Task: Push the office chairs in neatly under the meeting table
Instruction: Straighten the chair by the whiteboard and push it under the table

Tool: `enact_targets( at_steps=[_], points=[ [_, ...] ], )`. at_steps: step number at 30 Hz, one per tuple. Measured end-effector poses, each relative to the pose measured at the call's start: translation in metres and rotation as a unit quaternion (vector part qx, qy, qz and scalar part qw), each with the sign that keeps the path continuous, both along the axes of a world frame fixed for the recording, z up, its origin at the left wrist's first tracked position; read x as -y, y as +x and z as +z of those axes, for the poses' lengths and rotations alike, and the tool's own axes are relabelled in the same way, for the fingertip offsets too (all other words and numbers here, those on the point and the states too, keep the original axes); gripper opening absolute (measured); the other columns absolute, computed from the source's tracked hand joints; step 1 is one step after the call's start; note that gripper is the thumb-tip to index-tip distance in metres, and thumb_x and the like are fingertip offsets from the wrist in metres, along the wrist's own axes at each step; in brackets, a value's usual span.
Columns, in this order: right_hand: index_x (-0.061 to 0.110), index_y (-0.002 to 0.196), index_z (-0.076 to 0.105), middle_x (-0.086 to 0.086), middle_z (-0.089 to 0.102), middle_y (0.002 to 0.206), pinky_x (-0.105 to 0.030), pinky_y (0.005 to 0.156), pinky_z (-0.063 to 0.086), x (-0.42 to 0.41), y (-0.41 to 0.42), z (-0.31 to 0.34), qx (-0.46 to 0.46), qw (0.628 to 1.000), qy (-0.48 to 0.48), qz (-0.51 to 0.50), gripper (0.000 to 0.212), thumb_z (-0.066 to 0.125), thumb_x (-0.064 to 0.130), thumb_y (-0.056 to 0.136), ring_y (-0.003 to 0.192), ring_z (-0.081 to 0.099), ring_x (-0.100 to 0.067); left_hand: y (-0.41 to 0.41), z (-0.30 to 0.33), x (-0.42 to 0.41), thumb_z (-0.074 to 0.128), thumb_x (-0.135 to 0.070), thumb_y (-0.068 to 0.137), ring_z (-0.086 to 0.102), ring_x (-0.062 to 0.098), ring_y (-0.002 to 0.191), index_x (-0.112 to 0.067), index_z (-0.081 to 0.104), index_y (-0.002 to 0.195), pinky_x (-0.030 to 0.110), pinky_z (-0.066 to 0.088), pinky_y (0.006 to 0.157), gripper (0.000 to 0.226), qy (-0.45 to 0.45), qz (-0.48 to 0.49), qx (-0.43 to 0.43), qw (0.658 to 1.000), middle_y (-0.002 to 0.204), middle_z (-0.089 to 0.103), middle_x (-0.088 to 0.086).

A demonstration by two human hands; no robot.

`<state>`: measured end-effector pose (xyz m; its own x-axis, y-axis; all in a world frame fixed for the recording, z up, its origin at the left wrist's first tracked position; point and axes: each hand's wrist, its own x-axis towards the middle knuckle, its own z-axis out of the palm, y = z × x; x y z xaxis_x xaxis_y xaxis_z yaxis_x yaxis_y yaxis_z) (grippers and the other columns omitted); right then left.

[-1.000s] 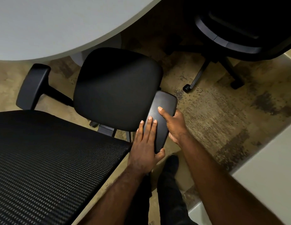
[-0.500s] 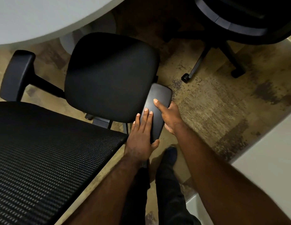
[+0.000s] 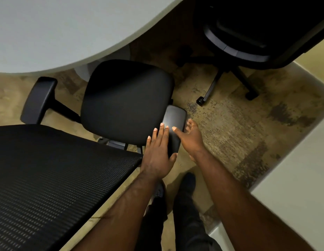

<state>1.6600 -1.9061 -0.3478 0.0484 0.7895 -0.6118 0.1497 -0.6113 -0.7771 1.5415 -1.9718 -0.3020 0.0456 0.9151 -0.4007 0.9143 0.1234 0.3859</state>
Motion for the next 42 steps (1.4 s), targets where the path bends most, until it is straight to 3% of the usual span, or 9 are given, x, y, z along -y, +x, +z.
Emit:
enact_targets(
  at_steps=[3,6,9,17,25,29,33,38,42],
  points=[
    [0.014,0.147,0.030,-0.005,0.037,0.150,-0.018,0.091,0.034,0.010,0.009,0.027,0.079,0.995,0.051,0.023,0.075,0.070,0.030,0.085,0.135,0.038,-0.019,0.005,0.029,-0.008,0.052,-0.013,0.090,-0.012,0.018,0.147,-0.018,-0.005,0.154,0.038,-0.005,0.118,0.086,0.018,0.016,0.008,1.000,0.160,-0.015,-0.003],
    [0.018,0.136,0.048,0.000,0.052,0.138,-0.014,0.087,0.035,0.015,0.021,0.061,0.143,0.979,0.132,0.067,0.054,0.069,0.024,0.086,0.124,0.048,-0.014,0.008,0.063,-0.017,0.052,-0.004,0.087,-0.012,0.021,0.147,-0.017,-0.006,0.154,0.040,-0.004,0.117,0.089,0.029,0.013,-0.004,0.999,0.161,-0.014,0.000],
    [0.016,0.130,0.054,-0.001,0.053,0.136,-0.013,0.092,0.032,0.018,0.030,0.095,0.180,0.954,0.210,0.115,0.045,0.066,0.020,0.087,0.121,0.048,-0.011,0.006,0.098,-0.022,0.051,-0.008,0.087,-0.010,0.023,0.148,-0.016,-0.007,0.154,0.044,0.001,0.119,0.089,0.022,-0.027,-0.023,0.999,0.161,-0.014,0.001],
    [0.014,0.134,0.050,-0.001,0.044,0.144,-0.022,0.099,0.033,0.006,0.031,0.170,0.213,0.913,0.301,0.173,0.048,0.065,0.021,0.088,0.129,0.042,-0.015,-0.015,0.161,-0.024,0.049,-0.025,0.094,-0.005,0.022,0.148,-0.017,-0.004,0.154,0.044,0.005,0.119,0.081,0.047,-0.030,-0.073,0.996,0.162,-0.010,0.001],
    [0.016,0.137,0.046,-0.004,0.048,0.142,-0.043,0.109,0.034,0.029,0.016,0.247,0.314,0.843,0.397,0.184,0.055,0.064,0.032,0.087,0.133,0.038,-0.019,-0.051,0.222,-0.012,0.059,-0.037,0.091,0.007,0.022,0.148,-0.017,0.006,0.154,0.045,0.014,0.118,0.085,0.088,-0.055,-0.038,0.994,0.163,0.006,0.003],
    [0.018,0.138,0.043,-0.003,0.048,0.141,-0.047,0.113,0.026,0.053,0.000,0.283,0.376,0.800,0.434,0.174,0.057,0.061,0.040,0.088,0.135,0.037,-0.021,-0.088,0.256,0.001,0.059,-0.039,0.090,0.013,0.023,0.147,-0.015,0.013,0.154,0.045,0.019,0.118,0.083,0.136,-0.074,-0.038,0.987,0.161,0.014,0.005],
    [0.019,0.139,0.042,-0.002,0.049,0.141,-0.045,0.115,0.021,0.084,-0.024,0.311,0.404,0.773,0.459,0.169,0.058,0.059,0.043,0.089,0.136,0.035,-0.020,-0.138,0.290,0.023,0.063,-0.039,0.087,0.032,0.019,0.140,-0.017,0.027,0.150,0.037,0.030,0.112,0.076,0.176,-0.088,0.003,0.980,0.155,0.033,0.003],
    [0.021,0.139,0.041,-0.001,0.048,0.142,-0.045,0.116,0.018,0.129,-0.062,0.339,0.407,0.766,0.467,0.170,0.058,0.056,0.047,0.090,0.136,0.035,-0.020,-0.212,0.316,0.059,0.063,-0.041,0.088,0.046,0.018,0.130,-0.024,0.042,0.142,0.034,0.038,0.104,0.061,0.215,-0.094,-0.006,0.972,0.144,0.049,-0.001],
    [0.024,0.137,0.043,0.004,0.049,0.139,-0.043,0.111,0.031,0.165,-0.101,0.358,0.341,0.803,0.456,0.174,0.056,0.055,0.049,0.089,0.130,0.040,-0.015,-0.270,0.320,0.091,0.060,-0.045,0.089,0.052,0.013,0.119,-0.029,0.053,0.130,0.027,0.040,0.088,0.045,0.238,-0.079,-0.016,0.968,0.134,0.056,-0.007]
  ],
)
